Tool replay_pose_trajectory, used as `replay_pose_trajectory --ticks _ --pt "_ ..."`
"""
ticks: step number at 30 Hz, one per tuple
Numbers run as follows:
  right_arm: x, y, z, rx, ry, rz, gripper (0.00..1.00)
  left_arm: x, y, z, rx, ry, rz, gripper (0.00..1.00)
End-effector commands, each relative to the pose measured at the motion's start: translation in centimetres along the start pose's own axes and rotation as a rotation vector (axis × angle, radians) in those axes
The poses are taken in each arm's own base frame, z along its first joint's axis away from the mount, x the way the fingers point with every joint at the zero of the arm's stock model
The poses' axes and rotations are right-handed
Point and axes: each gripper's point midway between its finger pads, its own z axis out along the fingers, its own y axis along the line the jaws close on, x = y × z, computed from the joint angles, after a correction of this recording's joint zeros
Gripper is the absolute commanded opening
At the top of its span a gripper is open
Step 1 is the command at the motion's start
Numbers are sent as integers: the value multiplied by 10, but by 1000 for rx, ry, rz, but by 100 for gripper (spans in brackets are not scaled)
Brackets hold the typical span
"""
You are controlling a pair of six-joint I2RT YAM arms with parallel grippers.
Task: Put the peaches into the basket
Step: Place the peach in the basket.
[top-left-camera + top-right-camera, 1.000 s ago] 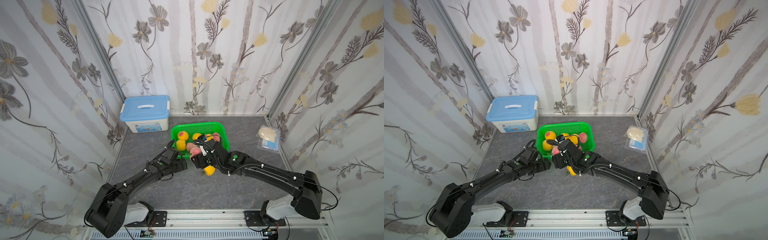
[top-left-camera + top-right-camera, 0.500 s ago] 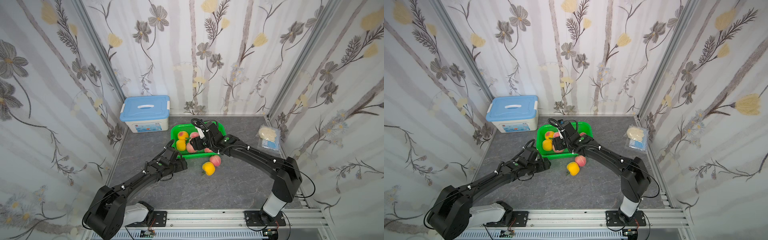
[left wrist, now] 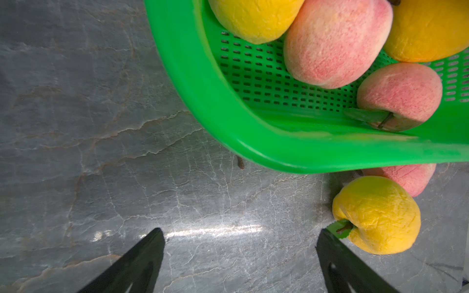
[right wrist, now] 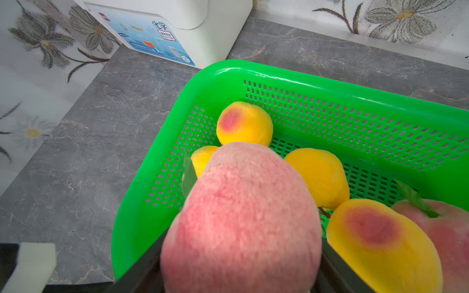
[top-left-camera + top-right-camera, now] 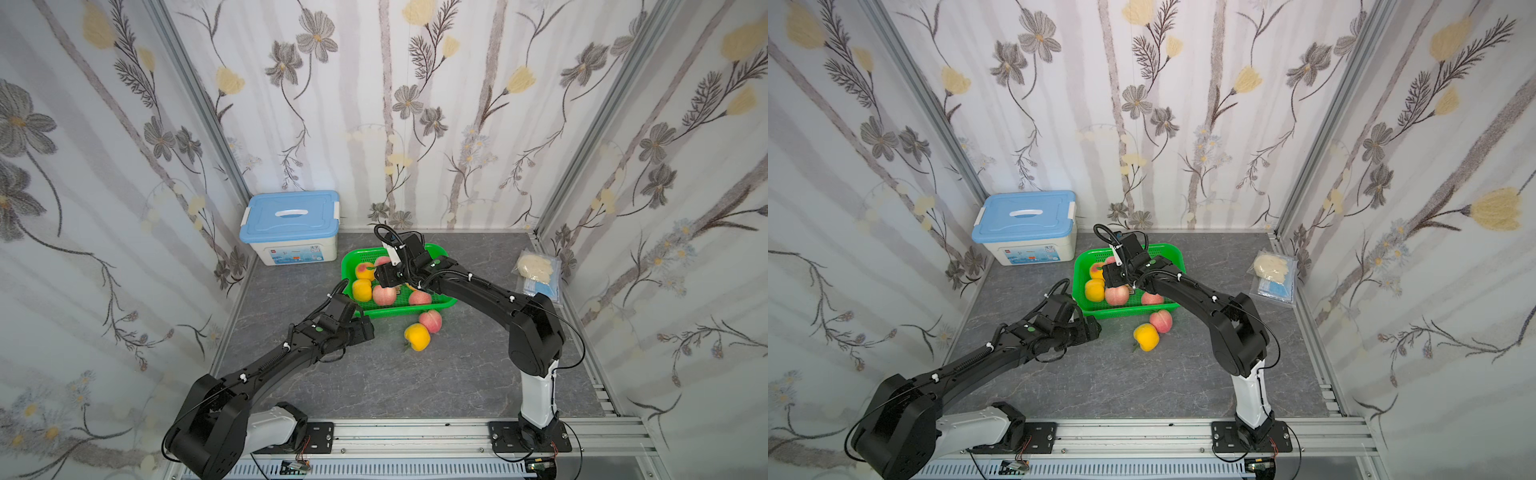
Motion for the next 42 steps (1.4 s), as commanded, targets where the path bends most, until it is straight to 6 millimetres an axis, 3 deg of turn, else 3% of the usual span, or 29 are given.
replay_pose_trajectory --ticks 1,15,31,42 --pt "-5 0 10 -20 -4 2 67 -1 2 -1 -16 -5 -9 96" --pt "2 -10 52 -51 54 28 71 -1 2 -1 -19 -7 -8 96" --pt "-1 -17 49 -52 62 10 81 -3 3 -2 -37 -8 -15 96" --pt "-3 -24 36 -28 67 7 88 -4 2 -6 -36 -18 -13 96"
